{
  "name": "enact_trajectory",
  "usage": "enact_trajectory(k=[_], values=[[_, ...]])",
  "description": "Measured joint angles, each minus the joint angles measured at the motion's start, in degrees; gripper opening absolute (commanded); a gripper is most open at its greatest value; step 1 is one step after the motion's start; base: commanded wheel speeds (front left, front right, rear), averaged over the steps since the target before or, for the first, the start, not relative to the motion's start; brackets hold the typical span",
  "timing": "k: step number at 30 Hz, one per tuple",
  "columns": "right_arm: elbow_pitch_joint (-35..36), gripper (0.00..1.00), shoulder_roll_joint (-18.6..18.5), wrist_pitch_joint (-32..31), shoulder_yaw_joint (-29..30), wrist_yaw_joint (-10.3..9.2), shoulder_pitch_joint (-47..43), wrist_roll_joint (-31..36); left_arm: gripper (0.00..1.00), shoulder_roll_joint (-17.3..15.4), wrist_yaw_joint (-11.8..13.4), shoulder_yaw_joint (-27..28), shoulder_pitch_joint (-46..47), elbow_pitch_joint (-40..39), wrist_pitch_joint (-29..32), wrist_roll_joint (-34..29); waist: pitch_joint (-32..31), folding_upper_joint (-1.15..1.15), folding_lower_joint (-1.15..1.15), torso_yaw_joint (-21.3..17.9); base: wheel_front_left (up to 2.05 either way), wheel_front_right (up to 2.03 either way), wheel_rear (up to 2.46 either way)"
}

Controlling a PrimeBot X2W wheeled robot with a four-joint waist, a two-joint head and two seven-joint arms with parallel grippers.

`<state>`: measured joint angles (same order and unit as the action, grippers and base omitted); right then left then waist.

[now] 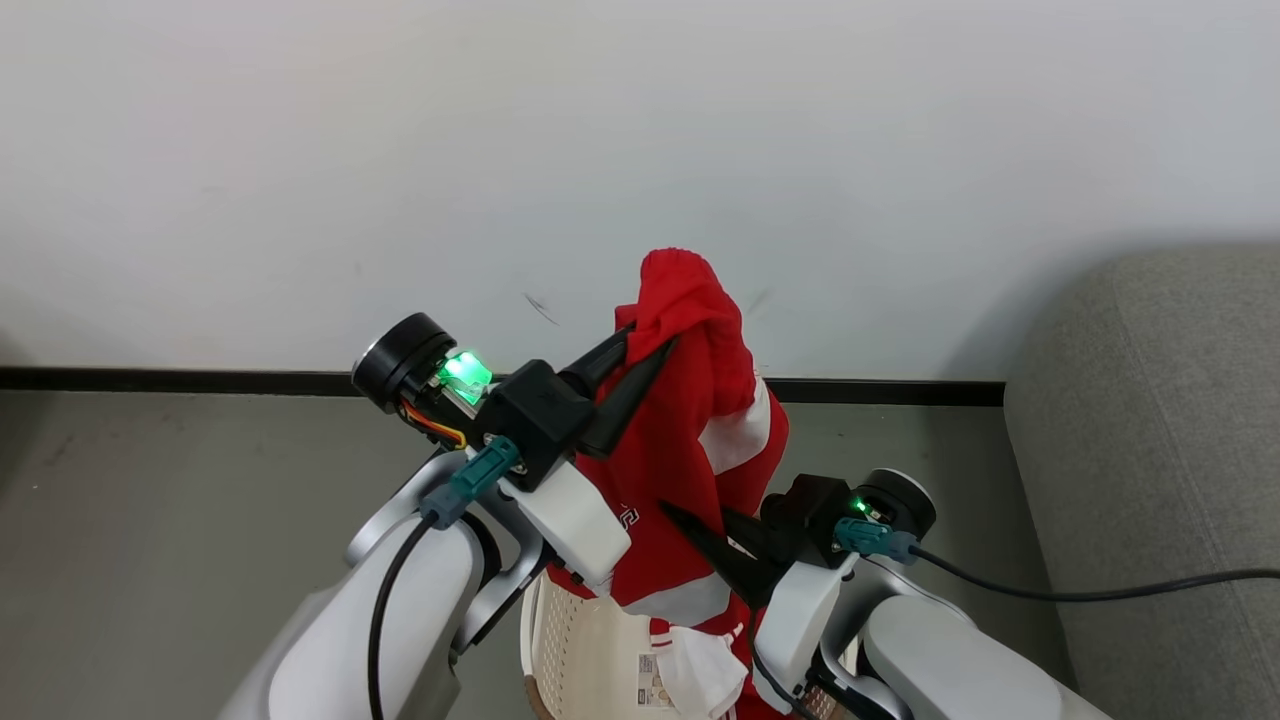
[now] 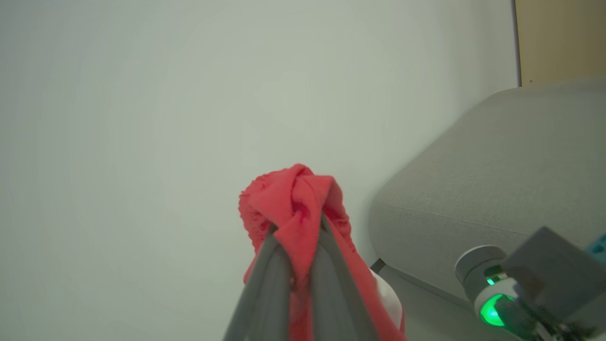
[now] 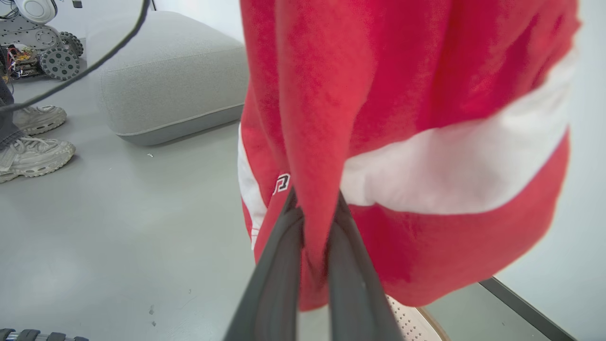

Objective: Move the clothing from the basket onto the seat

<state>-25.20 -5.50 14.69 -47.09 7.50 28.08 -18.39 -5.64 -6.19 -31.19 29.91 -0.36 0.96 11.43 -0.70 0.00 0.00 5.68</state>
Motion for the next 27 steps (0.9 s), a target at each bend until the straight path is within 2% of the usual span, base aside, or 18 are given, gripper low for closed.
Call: enact_trajectory(k=[6,15,16,19,20,21,27], values=[[0.60,0.00,-0.89,0.00,2.45,0.00,-0.54,-0.89,0.00,-0.22,1.35,1.83,-2.60,2.07,-0.01,0.89,0.07,0.00,0.00,-0.46,0.00,0.00,0.00],[6.89,0.00,-2.22,-0.01,12.77,0.00,-6.87,-3.26,0.00,0.04,2.55,3.16,-6.92,5.21,-1.14,3.43,0.00,0.00,0.00,-2.24,0.00,0.00,0.00],[7.76,0.00,-2.34,-0.01,13.88,0.00,-7.41,-3.26,0.05,0.07,2.58,3.27,-7.30,5.57,-1.35,3.72,-0.02,0.00,0.00,-2.49,0.00,0.00,0.00],[10.11,0.00,-3.35,-0.01,17.19,0.00,-8.83,-3.13,0.62,0.24,3.03,3.75,-8.31,6.47,-2.33,4.26,-0.10,0.00,0.00,-3.34,0.00,0.00,0.00],[10.78,0.00,-3.75,-0.01,18.28,0.00,-9.19,-3.03,0.90,0.26,3.03,3.78,-8.53,6.82,-2.65,4.28,-0.12,0.00,0.00,-3.65,0.00,0.00,0.00],[11.50,0.00,-4.08,-0.02,19.33,0.00,-9.51,-2.96,1.00,0.33,3.04,3.87,-8.78,7.00,-3.13,4.39,-0.15,0.00,0.00,-3.96,0.00,0.00,0.00],[14.84,0.00,-5.25,-0.01,25.36,0.00,-10.63,-1.77,1.00,1.23,3.53,4.94,-9.55,7.61,-5.34,6.87,-0.33,0.00,0.00,-5.95,0.00,0.00,0.00]])
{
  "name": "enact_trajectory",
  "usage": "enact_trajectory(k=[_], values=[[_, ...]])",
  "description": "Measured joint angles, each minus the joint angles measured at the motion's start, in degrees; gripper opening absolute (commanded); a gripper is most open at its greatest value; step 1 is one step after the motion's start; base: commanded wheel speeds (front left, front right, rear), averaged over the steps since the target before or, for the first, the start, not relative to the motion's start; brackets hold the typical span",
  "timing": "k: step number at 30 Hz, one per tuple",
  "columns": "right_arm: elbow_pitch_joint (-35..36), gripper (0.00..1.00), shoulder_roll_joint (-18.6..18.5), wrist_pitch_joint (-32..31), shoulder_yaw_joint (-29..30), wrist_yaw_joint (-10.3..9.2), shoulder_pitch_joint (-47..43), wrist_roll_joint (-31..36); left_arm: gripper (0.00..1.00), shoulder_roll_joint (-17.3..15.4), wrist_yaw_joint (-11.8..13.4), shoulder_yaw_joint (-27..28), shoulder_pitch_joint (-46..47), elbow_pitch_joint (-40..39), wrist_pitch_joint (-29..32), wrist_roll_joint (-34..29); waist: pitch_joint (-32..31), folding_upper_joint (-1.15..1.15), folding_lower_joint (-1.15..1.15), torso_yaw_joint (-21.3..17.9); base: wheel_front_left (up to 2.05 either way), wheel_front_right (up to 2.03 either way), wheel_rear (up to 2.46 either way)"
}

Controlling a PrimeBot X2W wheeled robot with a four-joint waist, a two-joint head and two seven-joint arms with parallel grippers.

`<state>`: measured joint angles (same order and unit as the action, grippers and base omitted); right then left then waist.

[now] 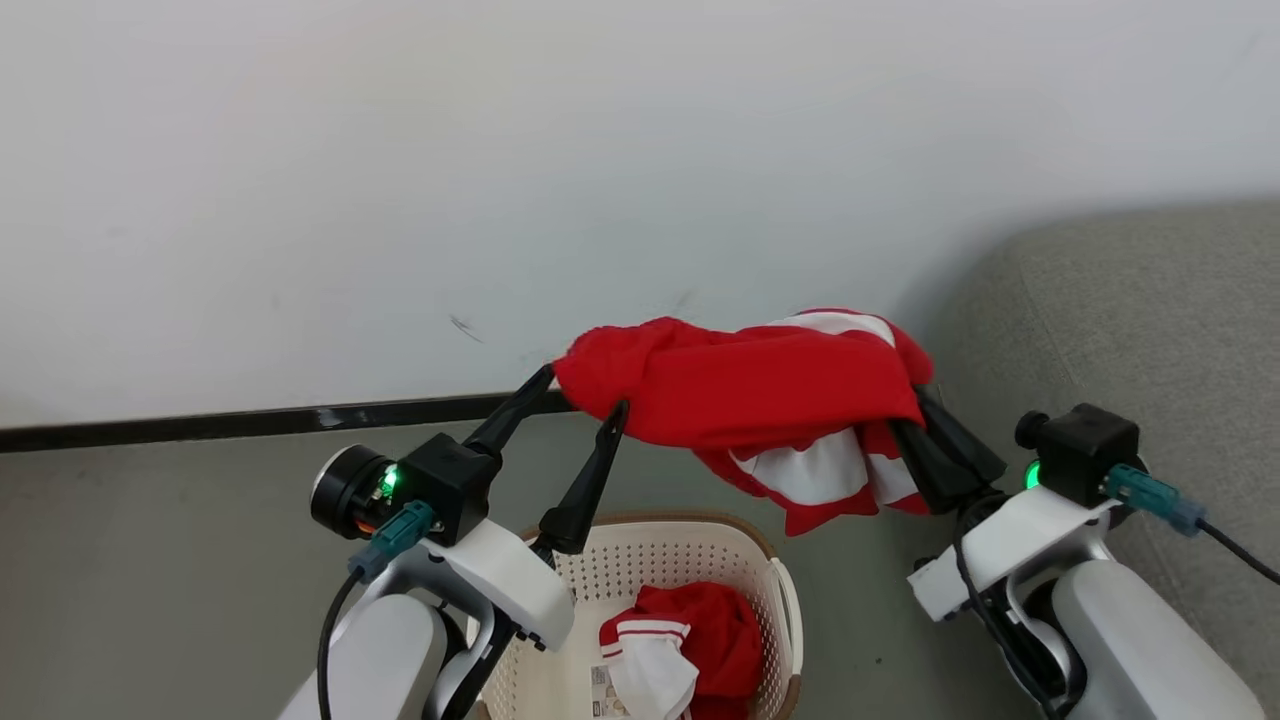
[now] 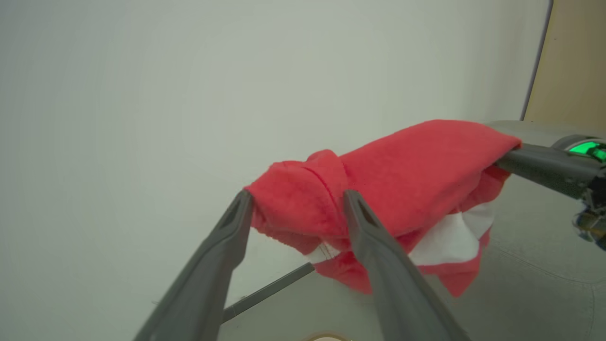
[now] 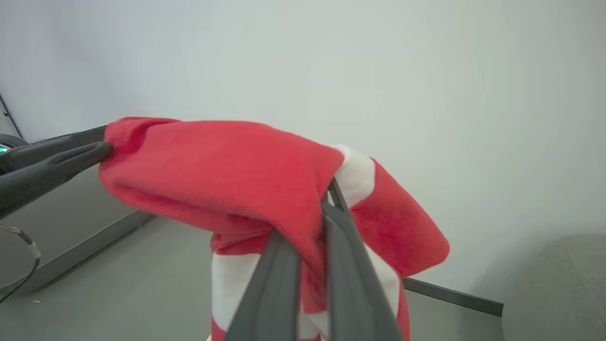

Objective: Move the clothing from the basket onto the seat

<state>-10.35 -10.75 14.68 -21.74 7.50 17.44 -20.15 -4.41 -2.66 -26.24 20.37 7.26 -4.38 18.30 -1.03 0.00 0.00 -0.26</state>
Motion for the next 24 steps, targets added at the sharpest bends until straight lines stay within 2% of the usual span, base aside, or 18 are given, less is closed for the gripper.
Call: enact_trajectory(k=[13,24], values=[[3.87,0.00,-3.68,0.00,9.28,0.00,-4.74,3.38,1.00,0.38,-0.01,0.08,-2.51,0.56,-3.88,0.86,-0.32,0.00,0.00,-4.10,0.00,0.00,0.00],[7.71,0.00,-3.44,0.00,16.44,-0.01,-10.34,5.12,1.00,0.86,-0.52,-2.36,-4.91,0.75,-5.35,2.53,-0.41,0.00,0.00,-7.92,0.00,0.00,0.00]])
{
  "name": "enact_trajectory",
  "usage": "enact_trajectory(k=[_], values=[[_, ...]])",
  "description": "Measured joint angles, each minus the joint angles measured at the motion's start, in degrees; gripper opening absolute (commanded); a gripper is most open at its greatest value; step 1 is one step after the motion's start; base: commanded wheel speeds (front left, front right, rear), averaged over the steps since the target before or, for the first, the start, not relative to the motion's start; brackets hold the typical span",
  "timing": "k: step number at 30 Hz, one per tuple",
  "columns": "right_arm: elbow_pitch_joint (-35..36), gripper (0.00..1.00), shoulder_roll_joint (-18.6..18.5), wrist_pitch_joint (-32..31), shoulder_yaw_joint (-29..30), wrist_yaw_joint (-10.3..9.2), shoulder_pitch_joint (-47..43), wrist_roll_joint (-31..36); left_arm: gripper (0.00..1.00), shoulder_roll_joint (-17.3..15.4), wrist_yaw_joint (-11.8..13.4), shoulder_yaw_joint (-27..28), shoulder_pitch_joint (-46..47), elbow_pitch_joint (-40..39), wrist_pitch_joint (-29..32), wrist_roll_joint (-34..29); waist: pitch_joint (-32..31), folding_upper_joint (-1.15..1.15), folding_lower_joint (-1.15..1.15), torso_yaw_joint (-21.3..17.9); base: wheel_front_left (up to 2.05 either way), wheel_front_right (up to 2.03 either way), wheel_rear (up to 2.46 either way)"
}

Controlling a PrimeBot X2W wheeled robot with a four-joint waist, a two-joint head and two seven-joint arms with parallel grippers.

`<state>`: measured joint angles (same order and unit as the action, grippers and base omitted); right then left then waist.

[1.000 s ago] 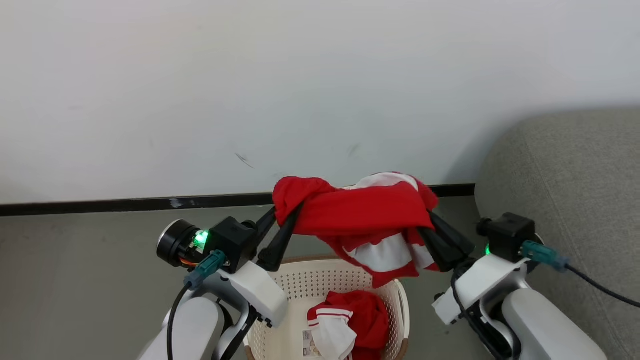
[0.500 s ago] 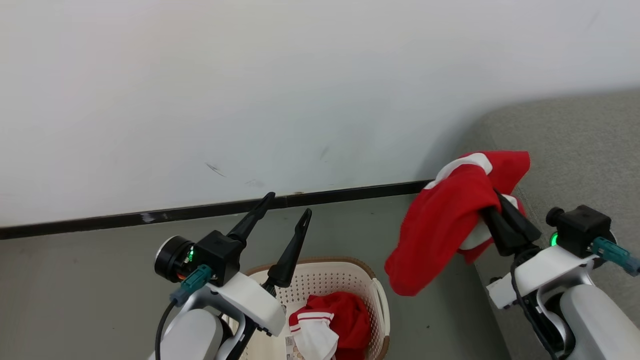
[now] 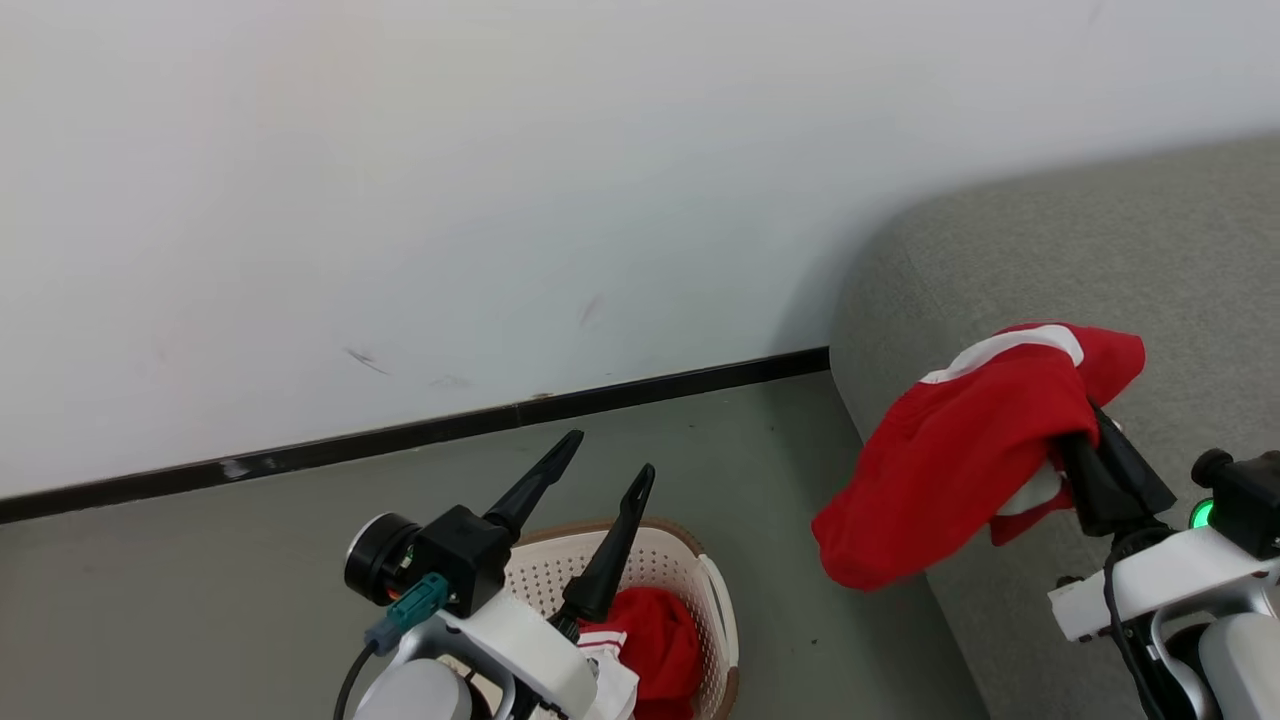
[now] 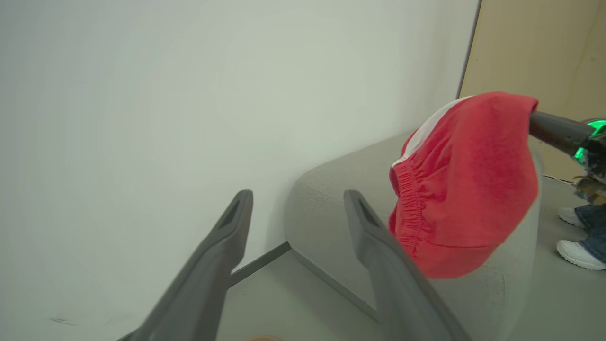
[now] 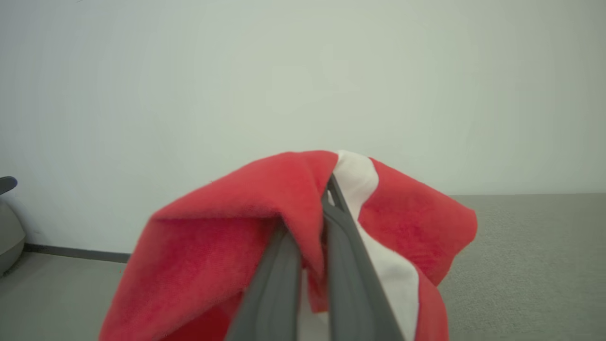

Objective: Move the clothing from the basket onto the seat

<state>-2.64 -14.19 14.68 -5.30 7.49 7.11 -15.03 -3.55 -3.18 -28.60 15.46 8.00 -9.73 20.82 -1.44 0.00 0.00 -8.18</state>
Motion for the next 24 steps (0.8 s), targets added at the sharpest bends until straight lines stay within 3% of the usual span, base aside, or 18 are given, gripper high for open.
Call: enact_trajectory(k=[16,19,24], values=[[3.39,0.00,1.91,0.00,2.40,0.00,-5.55,0.49,1.00,0.30,0.00,-1.64,-0.57,0.33,-1.19,0.30,0.72,0.00,0.00,-6.06,0.00,0.00,0.00],[2.97,0.00,4.28,0.00,4.55,0.00,-5.78,-2.10,1.00,0.32,0.02,-1.67,-0.57,-0.05,-1.20,0.29,1.28,0.00,0.00,-7.43,0.00,0.00,0.00],[2.33,0.00,4.11,-0.03,4.70,0.00,-4.90,-3.25,1.00,0.32,0.10,-1.78,-0.57,-0.62,-1.48,0.15,2.47,0.00,0.00,-8.73,0.00,0.00,0.00]])
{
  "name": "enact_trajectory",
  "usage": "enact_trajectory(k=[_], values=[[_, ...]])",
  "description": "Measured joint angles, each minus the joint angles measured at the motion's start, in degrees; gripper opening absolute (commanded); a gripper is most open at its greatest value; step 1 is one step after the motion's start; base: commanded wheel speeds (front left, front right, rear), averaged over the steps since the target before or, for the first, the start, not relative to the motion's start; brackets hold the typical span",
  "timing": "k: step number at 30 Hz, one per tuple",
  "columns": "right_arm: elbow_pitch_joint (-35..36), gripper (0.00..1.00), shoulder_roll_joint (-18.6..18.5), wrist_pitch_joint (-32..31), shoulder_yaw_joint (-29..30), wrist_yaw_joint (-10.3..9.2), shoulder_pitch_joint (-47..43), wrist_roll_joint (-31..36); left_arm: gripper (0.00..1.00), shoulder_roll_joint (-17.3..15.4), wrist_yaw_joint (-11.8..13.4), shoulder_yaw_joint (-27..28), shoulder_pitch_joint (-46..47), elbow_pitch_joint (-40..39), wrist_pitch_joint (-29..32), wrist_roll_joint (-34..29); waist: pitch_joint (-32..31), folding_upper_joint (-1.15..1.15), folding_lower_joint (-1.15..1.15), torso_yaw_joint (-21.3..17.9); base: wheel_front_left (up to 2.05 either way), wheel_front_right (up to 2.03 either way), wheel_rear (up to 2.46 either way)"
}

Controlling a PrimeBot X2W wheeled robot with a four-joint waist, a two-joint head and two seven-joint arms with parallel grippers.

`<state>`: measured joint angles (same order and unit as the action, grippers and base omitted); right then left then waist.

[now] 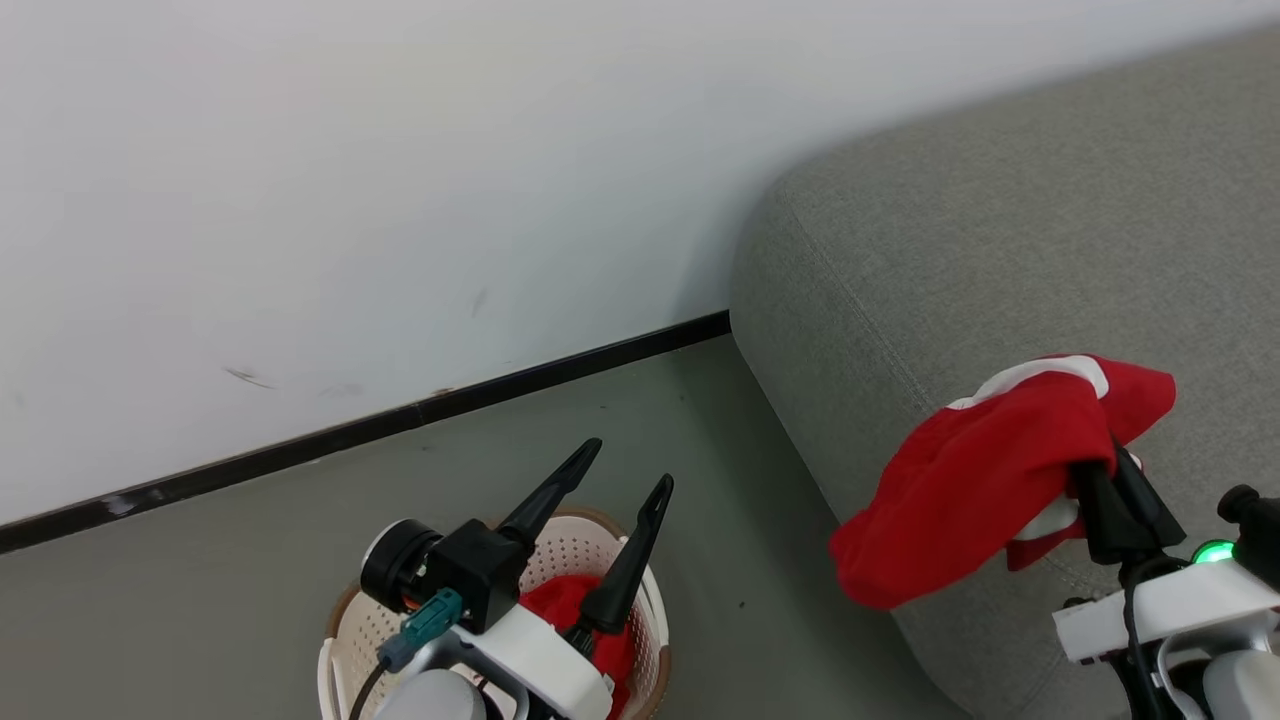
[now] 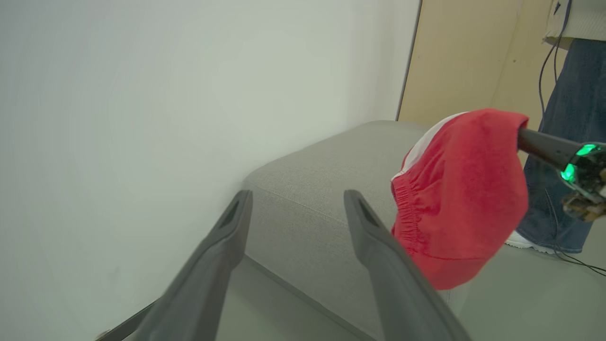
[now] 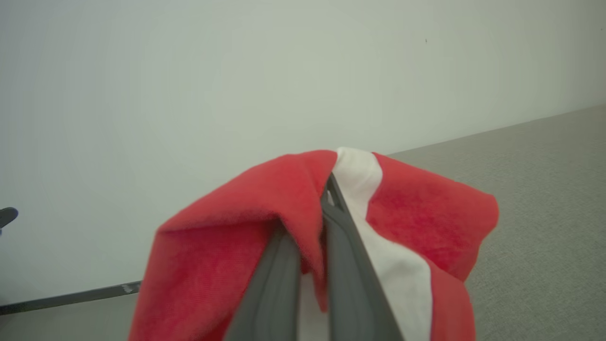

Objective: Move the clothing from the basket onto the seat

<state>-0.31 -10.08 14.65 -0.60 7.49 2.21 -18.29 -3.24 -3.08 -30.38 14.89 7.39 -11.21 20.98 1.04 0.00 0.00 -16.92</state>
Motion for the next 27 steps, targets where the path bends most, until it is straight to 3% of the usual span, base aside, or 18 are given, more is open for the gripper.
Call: enact_trajectory(k=[14,27], values=[[-3.99,0.00,-2.71,-1.56,4.05,0.00,15.18,-4.70,1.00,-1.25,1.54,0.33,0.07,-2.27,0.56,-2.43,4.67,0.00,0.00,-1.24,0.00,0.00,0.00],[-14.68,0.00,-8.31,-3.77,15.12,0.00,30.33,-7.69,1.00,-2.96,2.94,0.55,1.90,-6.70,1.15,-5.55,10.42,0.00,0.00,-0.31,0.00,0.00,0.00]])
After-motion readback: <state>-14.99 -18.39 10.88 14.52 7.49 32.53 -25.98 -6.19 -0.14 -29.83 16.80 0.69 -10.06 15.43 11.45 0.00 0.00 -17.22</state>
